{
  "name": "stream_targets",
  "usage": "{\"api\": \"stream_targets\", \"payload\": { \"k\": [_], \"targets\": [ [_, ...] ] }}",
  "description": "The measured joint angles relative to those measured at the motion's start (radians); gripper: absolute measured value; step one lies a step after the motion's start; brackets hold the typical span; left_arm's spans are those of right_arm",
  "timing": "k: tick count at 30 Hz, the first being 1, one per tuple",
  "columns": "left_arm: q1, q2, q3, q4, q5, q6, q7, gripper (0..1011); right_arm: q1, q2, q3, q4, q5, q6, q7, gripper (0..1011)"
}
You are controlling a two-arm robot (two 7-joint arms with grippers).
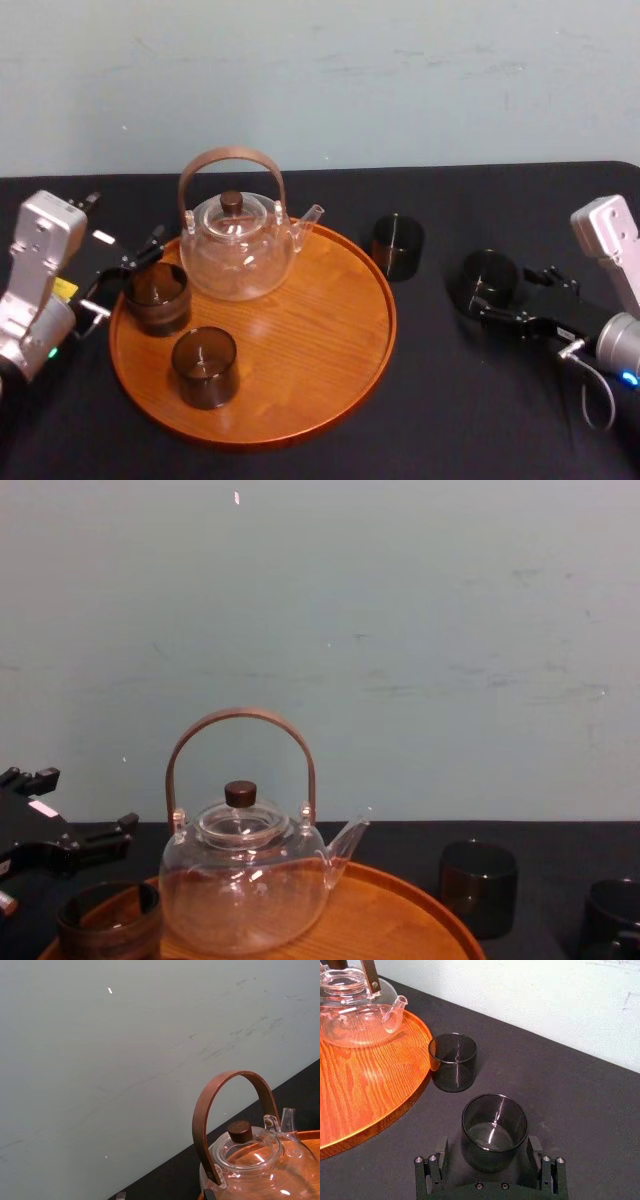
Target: Pick up the glass from the table and place it on the tray.
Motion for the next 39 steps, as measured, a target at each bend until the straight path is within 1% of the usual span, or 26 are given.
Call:
{"api": "stream_targets", "payload": {
  "k": [20, 31, 35, 39],
  "targets": [
    [0.0, 0.0, 0.0, 0.0, 0.0, 0.0, 0.0, 1001, 0.093, -0.078, -0.009, 0.103, -0.071, 0.017, 0.025, 1003],
    [0.0, 0.0, 0.0, 0.0, 0.0, 0.0, 0.0, 1001, 0.121, -0.103, -0.008, 0.131, -0.101, 0.017, 0.045, 1002],
    [0.0, 0.0, 0.0, 0.0, 0.0, 0.0, 0.0, 1001, 0.125, -0.108, -0.008, 0.138, -0.116, 0.017, 0.046, 1002],
    [0.0, 0.0, 0.0, 0.0, 0.0, 0.0, 0.0, 1001, 0.125, -0.108, -0.008, 0.138, -0.115, 0.017, 0.046, 1002]
  ]
}}
